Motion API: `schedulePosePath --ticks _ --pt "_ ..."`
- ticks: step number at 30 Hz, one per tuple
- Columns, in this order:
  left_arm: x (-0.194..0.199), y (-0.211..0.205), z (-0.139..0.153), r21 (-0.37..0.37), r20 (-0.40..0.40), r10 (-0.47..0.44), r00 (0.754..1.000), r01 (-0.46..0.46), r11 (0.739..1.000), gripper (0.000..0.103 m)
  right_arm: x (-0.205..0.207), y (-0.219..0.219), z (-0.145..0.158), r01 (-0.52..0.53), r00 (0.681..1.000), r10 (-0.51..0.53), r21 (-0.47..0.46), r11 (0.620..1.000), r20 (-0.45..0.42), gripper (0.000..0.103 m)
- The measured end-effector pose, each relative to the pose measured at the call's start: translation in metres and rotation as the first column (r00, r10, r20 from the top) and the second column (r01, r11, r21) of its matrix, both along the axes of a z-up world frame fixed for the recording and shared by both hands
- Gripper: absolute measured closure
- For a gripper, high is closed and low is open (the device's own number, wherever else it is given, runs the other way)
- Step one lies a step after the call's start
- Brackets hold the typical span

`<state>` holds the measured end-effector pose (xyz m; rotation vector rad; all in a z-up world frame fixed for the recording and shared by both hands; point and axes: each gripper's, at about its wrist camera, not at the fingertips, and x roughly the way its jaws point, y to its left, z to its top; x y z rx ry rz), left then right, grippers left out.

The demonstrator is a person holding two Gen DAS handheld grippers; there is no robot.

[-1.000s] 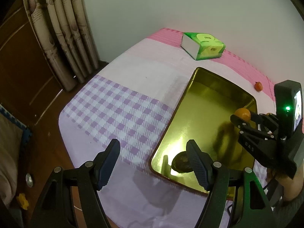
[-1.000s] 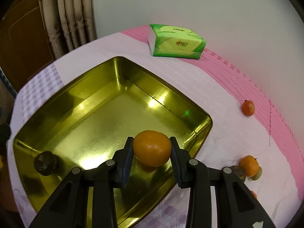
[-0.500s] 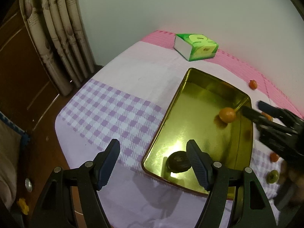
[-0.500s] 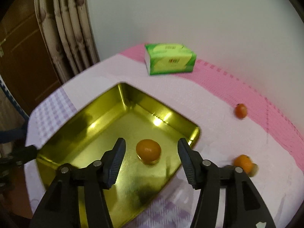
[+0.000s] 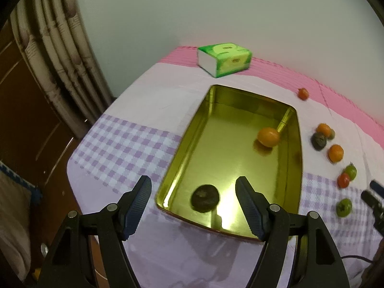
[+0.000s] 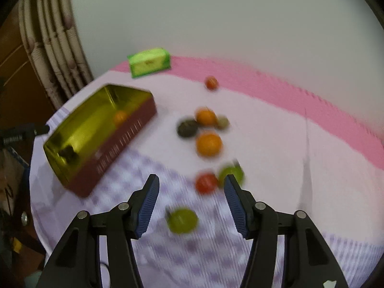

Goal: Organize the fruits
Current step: 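Grasp the red tomato with the left tool while the right tool grasps the green tomato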

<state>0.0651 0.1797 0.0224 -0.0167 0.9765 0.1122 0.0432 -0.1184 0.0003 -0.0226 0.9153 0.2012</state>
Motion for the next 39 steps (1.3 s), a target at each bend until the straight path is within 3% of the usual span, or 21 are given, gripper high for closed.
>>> schedulePosePath --ticks 4,12,19,21,25,33,39 --pt "-0.004 -0.015 -0.004 0.01 -0.01 -0.037 0.999 0.037 0.999 0.03 -0.017 -0.013 -0.021 0.016 0.999 -0.014 0.026 1.0 -0.049 0.053" --pt "-0.01 -0.044 -0.012 0.013 -0.033 -0.108 0.994 0.108 0.994 0.029 -0.017 0.006 -0.041 -0.026 0.997 0.028 0.032 0.999 -0.072 0.053" --pt "-0.009 -0.075 -0.019 0.038 -0.062 -0.167 0.984 0.17 0.985 0.029 -0.01 0.015 -0.057 -0.043 0.994 0.046 0.029 0.999 -0.097 0.063" --pt "-0.007 -0.086 -0.02 0.031 -0.067 -0.182 0.981 0.185 0.982 0.029 -0.01 0.014 -0.06 -0.044 0.994 0.046 0.027 0.999 -0.097 0.068" --pt "0.001 -0.116 -0.022 0.003 -0.067 -0.231 0.971 0.231 0.973 0.029 -0.012 0.005 -0.058 -0.036 0.996 0.037 0.021 0.999 -0.077 0.069" --pt "0.023 -0.181 -0.037 -0.141 -0.051 -0.35 0.935 0.34 0.93 0.029 0.006 -0.082 -0.049 0.182 0.983 -0.182 -0.079 0.98 0.015 0.07" --pt "0.035 -0.224 -0.053 -0.119 -0.07 -0.411 0.909 0.402 0.908 0.029 0.033 -0.146 -0.057 0.319 0.948 -0.319 -0.123 0.94 0.019 0.07"
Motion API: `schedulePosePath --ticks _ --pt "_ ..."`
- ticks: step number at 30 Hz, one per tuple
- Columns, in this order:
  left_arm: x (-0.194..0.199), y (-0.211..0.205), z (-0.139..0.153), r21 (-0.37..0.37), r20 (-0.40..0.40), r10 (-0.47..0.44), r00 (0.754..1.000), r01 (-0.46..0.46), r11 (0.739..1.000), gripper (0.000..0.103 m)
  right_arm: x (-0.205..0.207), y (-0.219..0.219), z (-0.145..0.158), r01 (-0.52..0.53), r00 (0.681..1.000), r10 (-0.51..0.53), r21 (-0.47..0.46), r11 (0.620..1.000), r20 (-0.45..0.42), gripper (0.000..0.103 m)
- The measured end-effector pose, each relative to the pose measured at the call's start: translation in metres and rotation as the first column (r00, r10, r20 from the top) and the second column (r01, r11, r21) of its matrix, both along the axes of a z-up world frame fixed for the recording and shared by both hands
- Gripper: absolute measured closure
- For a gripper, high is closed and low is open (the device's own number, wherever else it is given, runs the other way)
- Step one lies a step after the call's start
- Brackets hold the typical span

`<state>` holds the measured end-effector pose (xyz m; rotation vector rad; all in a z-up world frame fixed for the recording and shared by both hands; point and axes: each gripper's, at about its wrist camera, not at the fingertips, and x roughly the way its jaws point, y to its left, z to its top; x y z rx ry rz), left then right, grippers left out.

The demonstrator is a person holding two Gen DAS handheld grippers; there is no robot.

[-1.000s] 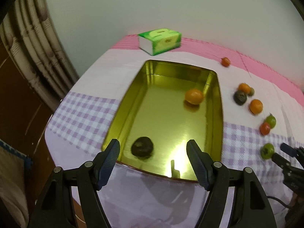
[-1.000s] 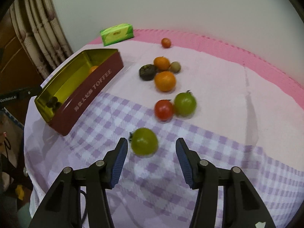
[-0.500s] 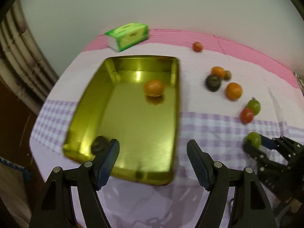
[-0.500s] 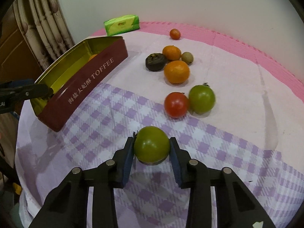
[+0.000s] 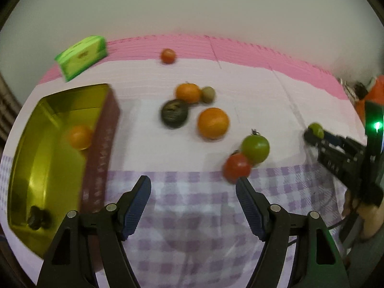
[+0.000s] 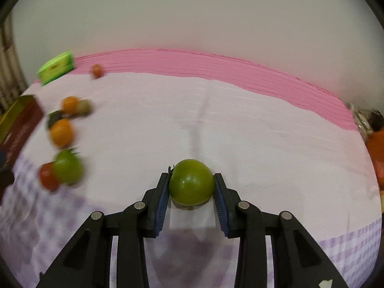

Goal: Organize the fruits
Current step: 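Grasp the red tomato with the left tool while the right tool grasps the green tomato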

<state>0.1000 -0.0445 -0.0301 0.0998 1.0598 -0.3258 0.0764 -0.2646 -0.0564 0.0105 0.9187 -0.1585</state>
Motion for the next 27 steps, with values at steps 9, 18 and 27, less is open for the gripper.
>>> schedulePosePath --ticks 9,18,27 --pt "0.015 -0.033 -0.024 0.016 -0.059 -0.027 0.998 0.028 0.999 0.03 0.004 -0.017 -0.005 0.01 1.0 -0.01 -0.017 1.0 0.024 0.069" --pt "0.018 -0.056 -0.031 0.027 -0.043 -0.067 0.997 0.068 0.997 0.041 0.002 -0.023 -0.009 0.018 1.0 -0.018 0.02 1.0 0.024 0.069" --pt "0.016 -0.05 -0.031 0.037 -0.036 -0.064 0.997 0.065 0.997 0.071 0.002 -0.023 -0.01 0.018 1.0 -0.018 0.018 1.0 0.024 0.068"
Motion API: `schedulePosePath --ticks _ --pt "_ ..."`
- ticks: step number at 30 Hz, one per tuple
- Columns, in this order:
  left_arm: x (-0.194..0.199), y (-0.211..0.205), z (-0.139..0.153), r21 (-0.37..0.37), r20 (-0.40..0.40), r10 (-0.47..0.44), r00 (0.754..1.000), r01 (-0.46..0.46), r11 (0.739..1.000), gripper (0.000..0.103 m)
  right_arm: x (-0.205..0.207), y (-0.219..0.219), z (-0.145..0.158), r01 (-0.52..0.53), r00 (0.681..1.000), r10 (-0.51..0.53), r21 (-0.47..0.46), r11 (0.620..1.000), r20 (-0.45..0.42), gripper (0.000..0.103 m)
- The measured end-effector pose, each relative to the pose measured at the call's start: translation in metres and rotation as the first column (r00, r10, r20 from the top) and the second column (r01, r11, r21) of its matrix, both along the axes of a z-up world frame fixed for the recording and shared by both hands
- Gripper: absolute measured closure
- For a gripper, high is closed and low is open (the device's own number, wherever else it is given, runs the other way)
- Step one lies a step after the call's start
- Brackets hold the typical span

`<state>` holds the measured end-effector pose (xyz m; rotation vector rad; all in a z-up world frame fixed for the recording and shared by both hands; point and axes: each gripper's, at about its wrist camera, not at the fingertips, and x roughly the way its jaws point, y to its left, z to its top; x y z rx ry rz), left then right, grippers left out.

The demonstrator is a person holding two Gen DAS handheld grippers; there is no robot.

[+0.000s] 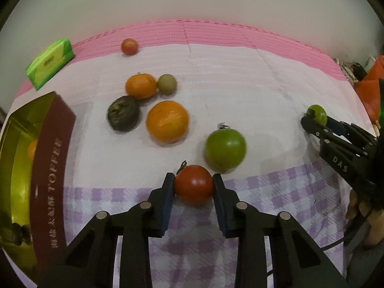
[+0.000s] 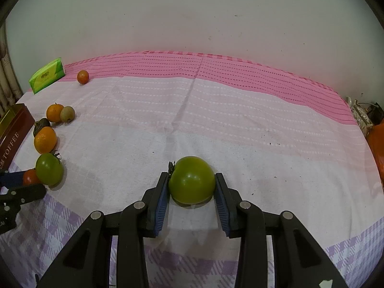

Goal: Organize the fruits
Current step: 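Grasp the red tomato with the left tool while the right tool grasps the green tomato, then carry the red tomato into the tin and open the left tool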

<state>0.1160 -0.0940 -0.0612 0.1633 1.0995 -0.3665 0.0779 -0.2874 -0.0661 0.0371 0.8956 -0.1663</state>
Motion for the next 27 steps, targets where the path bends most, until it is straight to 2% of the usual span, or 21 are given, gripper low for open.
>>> schedulePosePath --ticks 8,15,17,21,24,27 --pt "-0.01 0.04 0.029 0.033 0.069 0.039 0.997 -0.041 0.999 0.071 0.0 -0.001 -0.001 0.0 1.0 0.0 0.002 1.0 0.002 0.068" --pt "0.007 0.128 0.061 0.084 0.133 0.177 0.975 -0.189 0.978 0.071 -0.002 -0.002 -0.003 0.0 1.0 0.0 -0.005 1.0 0.002 0.068" --pt "0.015 0.156 0.061 0.107 0.117 0.225 0.967 -0.237 0.965 0.071 -0.001 -0.002 -0.004 -0.001 1.0 0.001 -0.007 1.0 0.002 0.068" --pt "0.029 0.207 0.046 0.122 0.02 0.328 0.944 -0.328 0.937 0.071 0.0 -0.001 -0.006 -0.001 1.0 0.001 -0.013 1.0 0.001 0.068" --pt "0.031 0.228 0.032 0.137 -0.019 0.371 0.928 -0.365 0.921 0.071 0.0 0.0 -0.007 -0.001 1.0 0.001 -0.014 1.0 0.001 0.068" --pt "0.031 0.234 0.021 0.144 -0.047 0.384 0.922 -0.375 0.916 0.071 0.0 0.0 -0.007 -0.002 1.0 0.002 -0.013 1.0 0.002 0.068"
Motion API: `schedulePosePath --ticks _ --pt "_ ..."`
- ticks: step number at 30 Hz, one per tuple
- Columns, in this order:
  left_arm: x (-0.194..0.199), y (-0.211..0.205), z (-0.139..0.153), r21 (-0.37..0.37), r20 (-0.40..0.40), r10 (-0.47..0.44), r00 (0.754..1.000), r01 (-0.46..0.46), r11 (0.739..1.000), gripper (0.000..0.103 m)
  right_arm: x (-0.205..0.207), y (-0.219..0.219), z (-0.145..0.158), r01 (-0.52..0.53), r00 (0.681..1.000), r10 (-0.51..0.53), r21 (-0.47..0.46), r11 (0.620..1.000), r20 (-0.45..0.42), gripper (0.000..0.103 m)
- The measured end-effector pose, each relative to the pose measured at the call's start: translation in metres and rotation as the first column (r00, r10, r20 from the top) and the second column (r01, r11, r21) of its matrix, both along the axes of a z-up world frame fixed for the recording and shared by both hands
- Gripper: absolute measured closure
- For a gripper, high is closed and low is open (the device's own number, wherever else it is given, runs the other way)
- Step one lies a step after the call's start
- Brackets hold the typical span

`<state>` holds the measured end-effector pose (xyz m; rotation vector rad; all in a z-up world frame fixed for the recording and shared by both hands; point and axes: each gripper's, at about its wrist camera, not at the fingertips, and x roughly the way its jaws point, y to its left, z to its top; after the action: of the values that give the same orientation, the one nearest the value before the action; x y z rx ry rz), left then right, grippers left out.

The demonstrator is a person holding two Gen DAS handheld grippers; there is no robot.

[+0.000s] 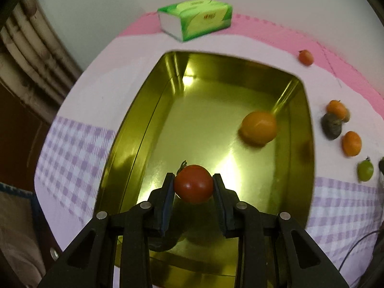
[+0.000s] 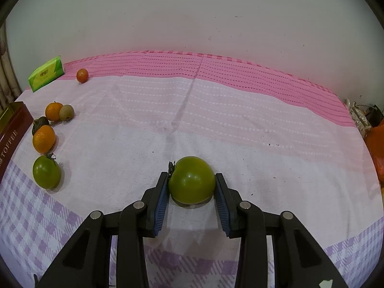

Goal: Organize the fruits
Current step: 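Carry the red tomato into the tin and open the left tool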

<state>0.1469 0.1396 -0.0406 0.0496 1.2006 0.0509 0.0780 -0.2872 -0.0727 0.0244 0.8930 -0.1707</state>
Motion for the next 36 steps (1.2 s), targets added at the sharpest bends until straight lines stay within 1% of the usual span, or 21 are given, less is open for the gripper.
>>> schedulePosePath --ticks 6,12,14,16,17,19,21,23,26,29,32,34,36 --pt "0.002 -0.001 -0.016 0.01 -0.032 -0.008 0.999 0.009 1.0 0.07 0.0 -0.001 0.0 -0.001 1.0 0.001 0.002 1.0 0.001 0.068" --pt "0.002 0.001 -0.017 -0.003 -0.033 -0.008 0.999 0.007 1.0 0.069 -0.001 -0.002 0.001 -0.001 1.0 0.001 0.002 1.0 0.002 0.068" --pt "0.004 0.002 -0.018 0.007 -0.036 -0.003 0.999 0.003 1.0 0.064 -0.001 -0.002 0.001 -0.002 1.0 0.002 -0.002 1.0 0.002 0.069" --pt "0.005 0.004 -0.018 0.013 -0.032 -0.002 0.999 0.003 1.0 0.055 -0.001 -0.001 0.001 -0.002 1.0 0.002 -0.007 1.0 0.003 0.069" --pt "0.005 0.005 -0.017 0.01 -0.03 -0.001 1.0 0.002 1.0 0.054 -0.001 0.0 0.001 -0.002 1.0 0.002 -0.01 1.0 0.003 0.069" --pt "0.004 0.006 -0.01 -0.002 -0.014 0.001 1.0 -0.001 1.0 0.049 -0.001 0.001 0.001 -0.002 1.0 0.002 -0.019 1.0 0.004 0.07" --pt "0.001 0.008 -0.002 -0.008 0.011 0.007 1.0 -0.007 1.0 0.047 -0.002 0.002 0.001 0.0 1.0 0.0 -0.026 1.0 0.002 0.07" --pt "-0.002 0.011 0.01 -0.025 0.052 0.008 0.999 -0.007 1.0 0.045 -0.001 0.002 0.004 0.016 1.0 -0.016 -0.014 1.0 0.002 0.071" --pt "-0.007 0.017 0.029 -0.042 0.123 0.034 0.992 -0.029 0.999 0.041 -0.001 0.012 0.021 0.008 0.999 -0.009 0.023 1.0 0.036 0.071" --pt "-0.014 0.028 0.045 -0.033 0.169 0.073 0.983 -0.068 0.997 0.04 0.004 0.04 0.043 -0.059 0.996 0.054 0.061 0.996 0.07 0.071" --pt "-0.026 0.047 0.06 -0.037 0.224 0.123 0.967 -0.117 0.992 0.038 0.012 0.088 0.064 -0.173 0.981 0.165 0.075 0.982 0.106 0.071" --pt "-0.033 0.061 0.065 -0.047 0.241 0.151 0.959 -0.144 0.988 0.036 0.02 0.124 0.074 -0.26 0.961 0.248 0.102 0.96 0.12 0.071" --pt "-0.04 0.072 0.065 -0.078 0.231 0.176 0.957 -0.162 0.984 0.036 0.025 0.157 0.079 -0.331 0.94 0.315 0.13 0.935 0.128 0.07"
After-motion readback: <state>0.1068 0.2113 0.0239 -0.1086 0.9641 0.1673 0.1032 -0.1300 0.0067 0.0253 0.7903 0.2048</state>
